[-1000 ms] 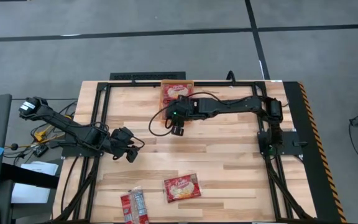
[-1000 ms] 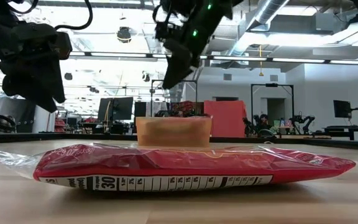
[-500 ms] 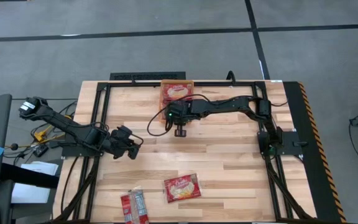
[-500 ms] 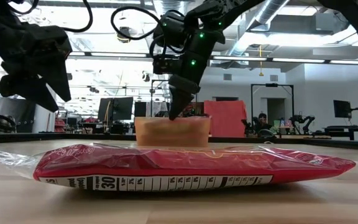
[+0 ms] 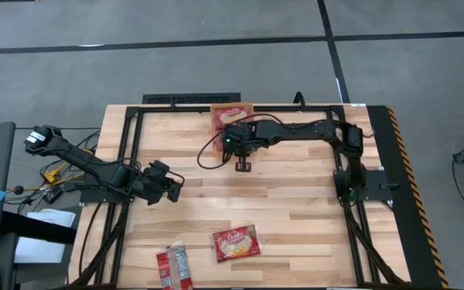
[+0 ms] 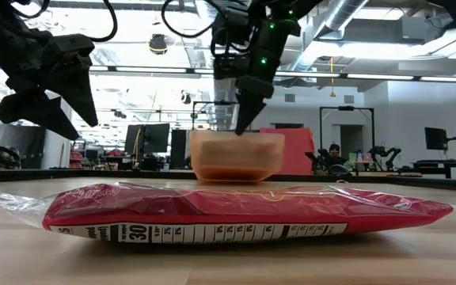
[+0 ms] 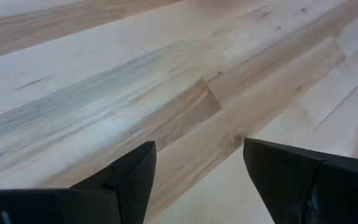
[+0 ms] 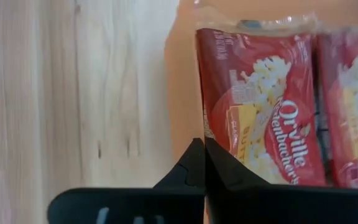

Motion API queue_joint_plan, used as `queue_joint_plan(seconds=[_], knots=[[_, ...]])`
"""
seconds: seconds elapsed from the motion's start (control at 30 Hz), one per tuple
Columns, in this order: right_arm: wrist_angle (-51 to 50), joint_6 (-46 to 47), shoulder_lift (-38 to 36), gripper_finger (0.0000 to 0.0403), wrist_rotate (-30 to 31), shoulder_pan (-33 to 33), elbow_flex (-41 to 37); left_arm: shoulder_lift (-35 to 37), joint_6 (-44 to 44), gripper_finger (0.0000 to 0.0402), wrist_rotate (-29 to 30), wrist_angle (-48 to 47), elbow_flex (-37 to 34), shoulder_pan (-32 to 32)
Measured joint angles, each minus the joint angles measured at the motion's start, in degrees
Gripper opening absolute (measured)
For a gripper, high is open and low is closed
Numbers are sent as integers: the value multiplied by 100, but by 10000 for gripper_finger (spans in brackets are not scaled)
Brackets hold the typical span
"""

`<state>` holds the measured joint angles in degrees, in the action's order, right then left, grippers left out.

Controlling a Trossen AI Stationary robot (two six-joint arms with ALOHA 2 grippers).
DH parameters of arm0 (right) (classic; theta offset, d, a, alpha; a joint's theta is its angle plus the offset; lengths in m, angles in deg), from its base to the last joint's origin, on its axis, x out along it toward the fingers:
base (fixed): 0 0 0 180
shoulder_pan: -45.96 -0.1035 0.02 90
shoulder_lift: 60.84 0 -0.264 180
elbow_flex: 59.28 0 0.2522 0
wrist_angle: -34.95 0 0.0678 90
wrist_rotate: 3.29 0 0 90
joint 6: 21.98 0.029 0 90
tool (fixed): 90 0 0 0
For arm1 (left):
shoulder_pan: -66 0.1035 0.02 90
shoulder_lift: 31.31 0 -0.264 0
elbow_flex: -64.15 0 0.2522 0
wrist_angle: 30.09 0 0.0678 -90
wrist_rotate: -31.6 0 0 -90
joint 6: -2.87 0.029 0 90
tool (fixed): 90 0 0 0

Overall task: Sort popcorn bags into baskets
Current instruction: Adjust the orange bin, then put the red popcorn bag into the orange bin

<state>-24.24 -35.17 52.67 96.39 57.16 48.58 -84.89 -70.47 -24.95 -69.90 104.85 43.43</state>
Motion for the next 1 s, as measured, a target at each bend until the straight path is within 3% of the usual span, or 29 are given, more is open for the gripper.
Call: queue_joint_plan(seconds=[0.4, 0.67, 0.87, 1.0], knots=[[497, 33, 299, 43, -381, 108, 36, 0, -55, 231, 71, 0, 0, 0], [242, 142, 165, 97, -679, 157, 9, 0, -131, 231, 82, 0, 0, 0], [-152, 165, -25, 89, -615, 312, 26, 0, -131, 231, 181, 2, 0, 4], [-642, 431, -14, 80, -1464, 367, 21, 0, 144, 231, -265, 174, 0, 7]])
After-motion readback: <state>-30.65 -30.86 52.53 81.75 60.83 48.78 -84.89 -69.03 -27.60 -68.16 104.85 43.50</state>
